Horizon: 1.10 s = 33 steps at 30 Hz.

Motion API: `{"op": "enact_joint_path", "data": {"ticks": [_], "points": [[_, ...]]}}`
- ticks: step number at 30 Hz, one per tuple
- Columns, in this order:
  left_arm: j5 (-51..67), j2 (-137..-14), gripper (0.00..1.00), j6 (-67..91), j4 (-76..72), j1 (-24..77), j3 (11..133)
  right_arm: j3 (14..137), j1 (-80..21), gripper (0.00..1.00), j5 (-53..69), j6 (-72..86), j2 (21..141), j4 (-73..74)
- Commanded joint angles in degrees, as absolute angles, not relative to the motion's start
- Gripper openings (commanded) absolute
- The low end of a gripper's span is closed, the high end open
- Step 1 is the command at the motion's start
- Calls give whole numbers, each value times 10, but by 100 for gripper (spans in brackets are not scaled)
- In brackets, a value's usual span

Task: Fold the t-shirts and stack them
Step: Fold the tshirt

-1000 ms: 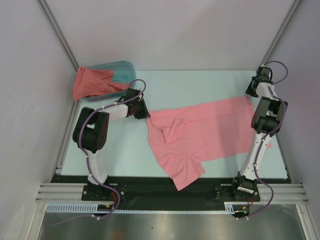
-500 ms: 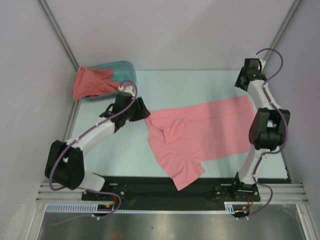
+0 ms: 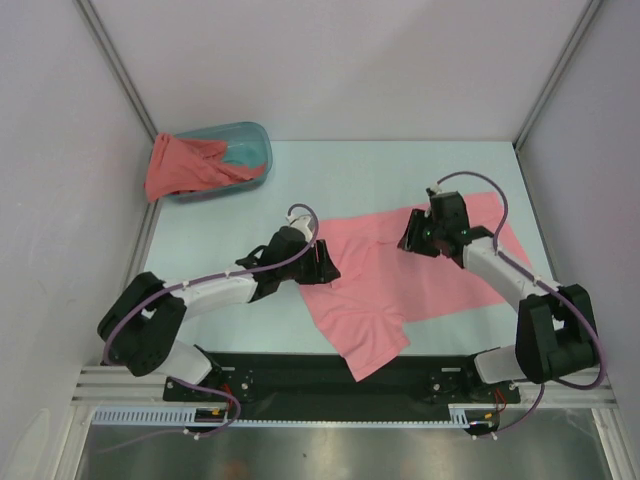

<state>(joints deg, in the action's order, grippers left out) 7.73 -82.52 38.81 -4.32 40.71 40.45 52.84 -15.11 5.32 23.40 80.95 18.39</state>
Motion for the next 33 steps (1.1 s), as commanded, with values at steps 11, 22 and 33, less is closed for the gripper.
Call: {"op": "enact_joint_path", "data": {"ticks": [11,22,33], "points": [[55,-943,53,439,-74,417,447,407,-259,35,185,339,820,-52],[64,-945,1,418,-85,417,476,405,-258,32,169,337,833,-61],[17,-936,0,390,-52,371,541,383,-243,19,175,373,860,-111]]}}
